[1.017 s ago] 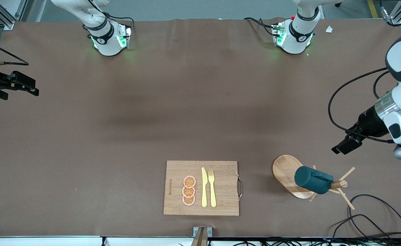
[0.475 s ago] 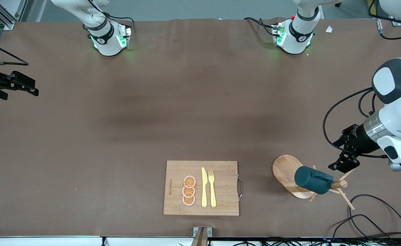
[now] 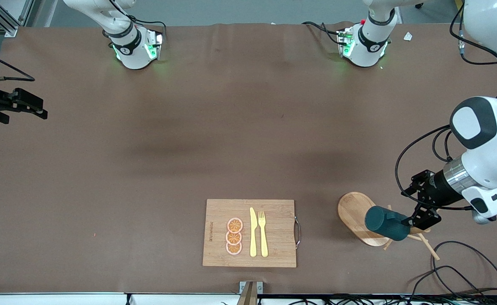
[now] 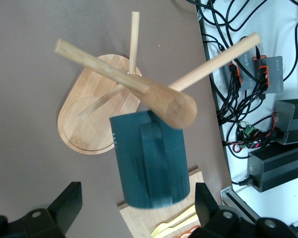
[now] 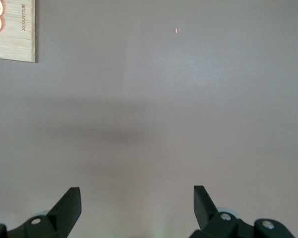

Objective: Transfer cup from left to right arm and place
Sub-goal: 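Lower the left gripper around the teal mug and close it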

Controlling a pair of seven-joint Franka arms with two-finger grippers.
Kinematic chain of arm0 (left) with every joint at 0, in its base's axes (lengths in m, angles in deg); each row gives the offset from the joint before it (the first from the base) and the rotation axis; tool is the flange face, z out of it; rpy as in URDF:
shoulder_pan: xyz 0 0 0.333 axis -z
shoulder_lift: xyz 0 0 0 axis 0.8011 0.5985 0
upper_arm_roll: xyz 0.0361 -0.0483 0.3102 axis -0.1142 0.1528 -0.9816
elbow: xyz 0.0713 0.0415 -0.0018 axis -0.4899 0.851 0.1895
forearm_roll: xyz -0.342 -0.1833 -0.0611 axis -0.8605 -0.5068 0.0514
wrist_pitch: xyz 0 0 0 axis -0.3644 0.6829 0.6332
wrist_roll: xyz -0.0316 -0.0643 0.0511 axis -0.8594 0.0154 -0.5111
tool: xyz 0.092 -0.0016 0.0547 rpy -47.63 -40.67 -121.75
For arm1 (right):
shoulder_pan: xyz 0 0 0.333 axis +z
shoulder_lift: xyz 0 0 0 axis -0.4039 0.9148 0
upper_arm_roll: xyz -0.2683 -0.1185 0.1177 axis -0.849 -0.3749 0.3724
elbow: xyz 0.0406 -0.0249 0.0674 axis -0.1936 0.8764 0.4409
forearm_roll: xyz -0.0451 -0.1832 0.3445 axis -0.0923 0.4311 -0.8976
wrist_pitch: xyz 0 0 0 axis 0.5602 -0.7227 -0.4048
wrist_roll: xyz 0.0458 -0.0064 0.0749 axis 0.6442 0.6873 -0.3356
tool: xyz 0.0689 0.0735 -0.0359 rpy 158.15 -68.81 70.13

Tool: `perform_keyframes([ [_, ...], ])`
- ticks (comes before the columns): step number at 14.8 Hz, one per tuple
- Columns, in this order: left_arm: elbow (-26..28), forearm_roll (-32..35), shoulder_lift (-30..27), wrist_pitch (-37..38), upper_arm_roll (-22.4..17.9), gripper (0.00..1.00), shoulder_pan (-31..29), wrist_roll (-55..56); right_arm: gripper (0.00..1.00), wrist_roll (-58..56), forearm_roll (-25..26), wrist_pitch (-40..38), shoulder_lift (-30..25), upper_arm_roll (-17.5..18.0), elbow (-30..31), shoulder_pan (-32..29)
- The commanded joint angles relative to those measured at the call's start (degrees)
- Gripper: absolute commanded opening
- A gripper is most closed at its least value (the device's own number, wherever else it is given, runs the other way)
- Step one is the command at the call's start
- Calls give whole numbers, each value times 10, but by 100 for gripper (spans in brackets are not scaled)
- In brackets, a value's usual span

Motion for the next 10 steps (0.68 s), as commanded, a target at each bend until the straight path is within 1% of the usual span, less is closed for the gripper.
perform_keyframes([
  [1, -15, -11, 23, -14, 1, 100, 1, 7, 100, -1, -9, 0, -2, 4, 1, -9],
  [4, -15, -13, 38, -29, 2, 100, 4, 8, 100, -1, -9, 0, -2, 4, 1, -9],
  [6, -14, -34, 48, -46, 3, 100, 4, 8, 100, -1, -9, 0, -2, 4, 1, -9],
  [10, -15, -44, 61, -47, 3, 100, 5, 5, 100, -1, -8, 0, -3, 4, 0, -8],
])
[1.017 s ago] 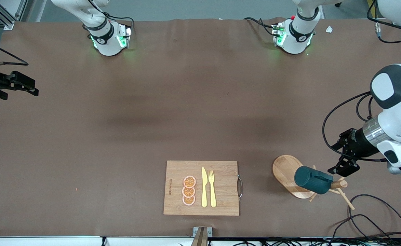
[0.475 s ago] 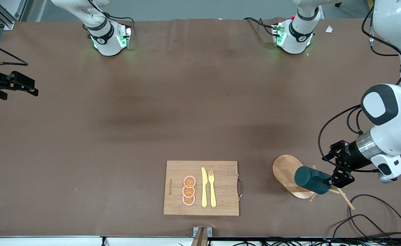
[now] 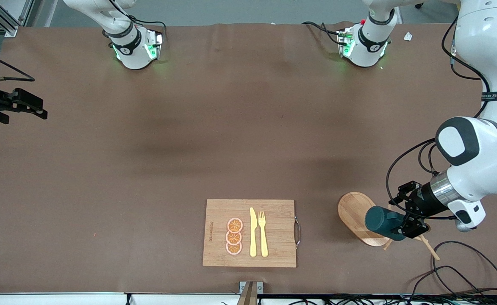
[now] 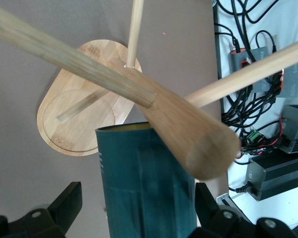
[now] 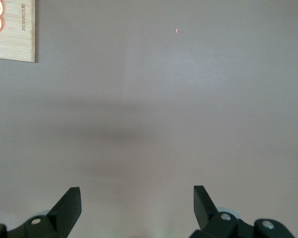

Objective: Transfer cup from left to right arm and place
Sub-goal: 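Lower the left gripper around the teal mug and close it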

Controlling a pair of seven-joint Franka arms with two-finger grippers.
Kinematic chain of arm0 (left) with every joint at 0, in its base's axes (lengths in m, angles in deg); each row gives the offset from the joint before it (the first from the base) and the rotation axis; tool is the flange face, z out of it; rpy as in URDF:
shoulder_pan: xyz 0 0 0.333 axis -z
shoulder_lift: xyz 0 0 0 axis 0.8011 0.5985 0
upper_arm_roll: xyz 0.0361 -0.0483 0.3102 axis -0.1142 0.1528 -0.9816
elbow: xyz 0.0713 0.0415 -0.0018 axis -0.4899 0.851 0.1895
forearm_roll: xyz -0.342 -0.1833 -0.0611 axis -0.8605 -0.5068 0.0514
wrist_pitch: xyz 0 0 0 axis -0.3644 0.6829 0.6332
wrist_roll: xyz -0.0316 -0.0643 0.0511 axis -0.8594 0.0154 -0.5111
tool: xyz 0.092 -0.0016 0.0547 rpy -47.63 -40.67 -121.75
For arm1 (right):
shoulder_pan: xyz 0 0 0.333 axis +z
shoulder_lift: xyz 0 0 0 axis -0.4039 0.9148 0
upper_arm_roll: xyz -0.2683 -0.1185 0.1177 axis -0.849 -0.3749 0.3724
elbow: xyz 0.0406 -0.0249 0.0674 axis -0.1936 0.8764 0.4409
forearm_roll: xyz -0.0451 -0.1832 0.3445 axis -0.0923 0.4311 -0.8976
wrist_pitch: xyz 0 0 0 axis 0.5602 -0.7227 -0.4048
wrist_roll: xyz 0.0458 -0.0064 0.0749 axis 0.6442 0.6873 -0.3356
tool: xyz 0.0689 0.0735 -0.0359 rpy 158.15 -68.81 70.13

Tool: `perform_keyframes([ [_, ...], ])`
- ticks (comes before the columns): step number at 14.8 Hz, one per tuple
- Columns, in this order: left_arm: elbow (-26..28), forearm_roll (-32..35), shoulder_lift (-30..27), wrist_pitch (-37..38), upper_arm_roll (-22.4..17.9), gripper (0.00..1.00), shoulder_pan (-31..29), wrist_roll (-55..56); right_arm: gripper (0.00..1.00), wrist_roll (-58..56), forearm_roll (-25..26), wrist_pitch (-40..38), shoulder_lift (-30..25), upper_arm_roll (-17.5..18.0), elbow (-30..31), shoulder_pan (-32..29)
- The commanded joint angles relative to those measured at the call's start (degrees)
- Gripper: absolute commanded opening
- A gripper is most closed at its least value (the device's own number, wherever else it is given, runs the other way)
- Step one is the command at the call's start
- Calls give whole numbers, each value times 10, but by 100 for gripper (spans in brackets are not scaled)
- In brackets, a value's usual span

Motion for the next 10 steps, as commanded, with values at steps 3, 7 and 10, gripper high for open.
perform_keyframes([
  [3, -12, -10, 18, -13, 2, 98, 2, 0, 100, -1, -10, 2, -2, 4, 0, -8],
  [7, -13, -10, 24, -18, 4, 85, 5, 0, 100, 4, -13, 1, -2, 5, -6, -6],
  [10, -13, -10, 31, -19, 4, 77, 5, -4, 100, 4, -16, 0, -2, 5, -7, -6],
])
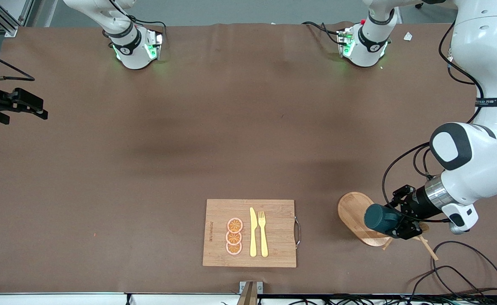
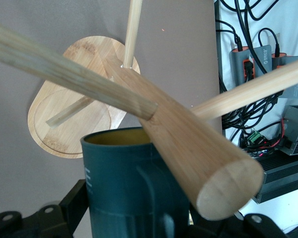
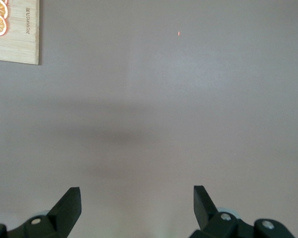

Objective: Transfer cup from left to right arm and place
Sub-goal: 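Lift the teal mug off the stand with the left gripper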

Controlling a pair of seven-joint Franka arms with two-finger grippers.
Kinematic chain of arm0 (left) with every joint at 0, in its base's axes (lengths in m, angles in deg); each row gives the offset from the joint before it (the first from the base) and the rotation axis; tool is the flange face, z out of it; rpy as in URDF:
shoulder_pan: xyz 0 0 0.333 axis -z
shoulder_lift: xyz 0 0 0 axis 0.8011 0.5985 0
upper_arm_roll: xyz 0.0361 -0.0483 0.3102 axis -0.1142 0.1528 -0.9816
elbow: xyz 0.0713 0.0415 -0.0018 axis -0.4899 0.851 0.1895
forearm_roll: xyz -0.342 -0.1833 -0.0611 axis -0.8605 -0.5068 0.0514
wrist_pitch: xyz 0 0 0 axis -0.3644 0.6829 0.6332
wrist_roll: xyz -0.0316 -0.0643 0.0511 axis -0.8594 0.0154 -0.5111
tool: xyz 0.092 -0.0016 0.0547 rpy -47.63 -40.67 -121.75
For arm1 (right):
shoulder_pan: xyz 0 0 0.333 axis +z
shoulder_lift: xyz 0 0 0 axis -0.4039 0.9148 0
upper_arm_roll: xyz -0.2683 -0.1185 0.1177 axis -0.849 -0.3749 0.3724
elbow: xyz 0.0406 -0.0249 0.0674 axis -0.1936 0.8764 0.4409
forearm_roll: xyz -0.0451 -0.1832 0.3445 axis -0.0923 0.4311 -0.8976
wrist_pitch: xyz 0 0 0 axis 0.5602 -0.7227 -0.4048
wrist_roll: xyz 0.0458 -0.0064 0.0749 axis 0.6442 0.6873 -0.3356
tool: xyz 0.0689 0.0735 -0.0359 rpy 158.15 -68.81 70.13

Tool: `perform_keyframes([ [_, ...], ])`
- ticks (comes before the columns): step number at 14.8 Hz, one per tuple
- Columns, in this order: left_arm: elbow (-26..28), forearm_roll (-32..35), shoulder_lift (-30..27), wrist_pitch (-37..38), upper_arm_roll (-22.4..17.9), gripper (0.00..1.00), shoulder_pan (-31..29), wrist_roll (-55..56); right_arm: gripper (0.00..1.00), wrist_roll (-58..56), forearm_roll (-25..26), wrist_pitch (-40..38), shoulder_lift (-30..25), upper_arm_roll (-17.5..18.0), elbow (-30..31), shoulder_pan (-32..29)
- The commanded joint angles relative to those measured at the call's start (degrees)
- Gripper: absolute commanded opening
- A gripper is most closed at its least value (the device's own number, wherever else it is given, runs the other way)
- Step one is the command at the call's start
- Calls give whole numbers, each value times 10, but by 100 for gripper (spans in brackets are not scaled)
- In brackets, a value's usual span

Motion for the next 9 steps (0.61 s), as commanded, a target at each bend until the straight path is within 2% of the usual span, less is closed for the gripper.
perform_keyframes([
  [1, -7, -9, 13, -3, 0, 74, 4, -3, 100, 4, -10, -2, -2, 4, -4, -6],
  [7, -6, -3, -23, 6, 0, 72, -1, -1, 100, 1, -10, -5, -3, 4, -15, -5],
  [9, -6, -1, -42, 39, 1, 72, 1, -4, 100, -2, -12, -2, -3, 4, -18, -9],
])
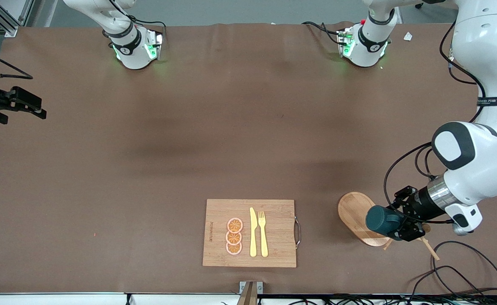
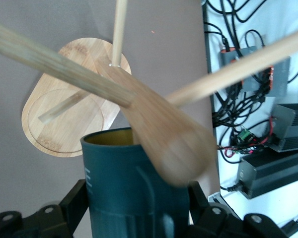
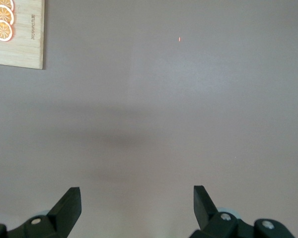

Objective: Transfer cup from left to right arm and place
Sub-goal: 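Lift the teal mug off the stand with the left gripper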

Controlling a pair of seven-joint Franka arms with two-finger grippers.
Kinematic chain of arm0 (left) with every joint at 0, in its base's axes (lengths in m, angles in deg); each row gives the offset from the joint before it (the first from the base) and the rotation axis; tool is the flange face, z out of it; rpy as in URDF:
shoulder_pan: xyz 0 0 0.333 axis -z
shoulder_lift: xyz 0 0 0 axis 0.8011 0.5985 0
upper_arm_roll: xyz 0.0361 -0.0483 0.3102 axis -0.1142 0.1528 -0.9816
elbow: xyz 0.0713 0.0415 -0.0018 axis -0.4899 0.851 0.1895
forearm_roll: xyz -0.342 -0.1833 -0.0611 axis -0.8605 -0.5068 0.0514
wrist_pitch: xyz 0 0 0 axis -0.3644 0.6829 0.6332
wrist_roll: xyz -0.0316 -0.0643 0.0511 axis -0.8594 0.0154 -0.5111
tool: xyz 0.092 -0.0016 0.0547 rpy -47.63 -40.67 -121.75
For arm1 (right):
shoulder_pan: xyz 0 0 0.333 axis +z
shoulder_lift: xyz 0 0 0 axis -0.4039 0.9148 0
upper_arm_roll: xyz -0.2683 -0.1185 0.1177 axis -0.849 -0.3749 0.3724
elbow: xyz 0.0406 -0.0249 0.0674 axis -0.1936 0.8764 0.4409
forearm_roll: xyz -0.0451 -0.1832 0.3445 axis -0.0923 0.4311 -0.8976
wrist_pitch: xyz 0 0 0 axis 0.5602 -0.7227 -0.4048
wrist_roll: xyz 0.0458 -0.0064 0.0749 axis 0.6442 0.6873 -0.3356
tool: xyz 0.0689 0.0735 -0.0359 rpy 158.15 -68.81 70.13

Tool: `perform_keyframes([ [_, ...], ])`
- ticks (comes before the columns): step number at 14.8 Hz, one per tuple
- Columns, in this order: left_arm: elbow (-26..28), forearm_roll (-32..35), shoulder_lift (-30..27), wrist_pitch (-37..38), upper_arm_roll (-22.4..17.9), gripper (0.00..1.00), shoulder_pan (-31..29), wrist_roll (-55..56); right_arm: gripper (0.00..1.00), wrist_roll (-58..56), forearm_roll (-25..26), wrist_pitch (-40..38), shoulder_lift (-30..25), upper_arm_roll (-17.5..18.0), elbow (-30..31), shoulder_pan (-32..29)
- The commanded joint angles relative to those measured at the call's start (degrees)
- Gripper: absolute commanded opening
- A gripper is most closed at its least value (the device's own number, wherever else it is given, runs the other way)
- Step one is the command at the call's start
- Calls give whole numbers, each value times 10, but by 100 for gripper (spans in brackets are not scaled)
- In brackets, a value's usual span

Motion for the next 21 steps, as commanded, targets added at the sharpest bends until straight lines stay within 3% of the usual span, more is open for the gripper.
perform_keyframes([
  [1, 6, 0, -42, 42, 1, 72, 0, -1, 100, -2, -9, -2, -2, 3, -6, -9],
  [5, 6, 3, -77, 87, 10, 72, 17, -1, 100, -2, -10, -2, -2, 4, -5, -5],
  [11, 8, 98, -111, 149, 16, 72, 85, 12, 100, -2, -10, -2, -2, 5, -5, -2],
  [18, 7, 261, -108, 172, 16, 72, 231, 71, 100, 0, -11, -4, 1, 5, -4, -3],
  [21, 6, 367, -86, 172, 16, 72, 300, 71, 100, -3, -12, 0, 2, 5, -4, -9],
])
